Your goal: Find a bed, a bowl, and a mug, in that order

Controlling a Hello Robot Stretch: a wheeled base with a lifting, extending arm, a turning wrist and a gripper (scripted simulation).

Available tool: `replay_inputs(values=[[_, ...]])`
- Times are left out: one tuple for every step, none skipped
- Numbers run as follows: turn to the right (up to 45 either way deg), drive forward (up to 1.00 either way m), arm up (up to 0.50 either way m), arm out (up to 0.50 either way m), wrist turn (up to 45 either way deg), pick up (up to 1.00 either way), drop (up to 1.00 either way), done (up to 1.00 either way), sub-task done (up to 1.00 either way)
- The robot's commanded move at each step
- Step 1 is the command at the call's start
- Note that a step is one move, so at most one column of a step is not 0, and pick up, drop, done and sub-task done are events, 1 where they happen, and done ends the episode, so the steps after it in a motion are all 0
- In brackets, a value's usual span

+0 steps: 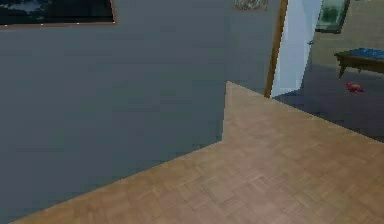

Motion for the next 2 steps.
replay_inputs(values=[[0.0, 0.75, 0.00, 0.00, 0.0, 0.00, 0.00, 0.00, 0.00], [39.0, 0.00, 0.00, 0.00, 0.0, 0.00, 0.00, 0.00, 0.00]])
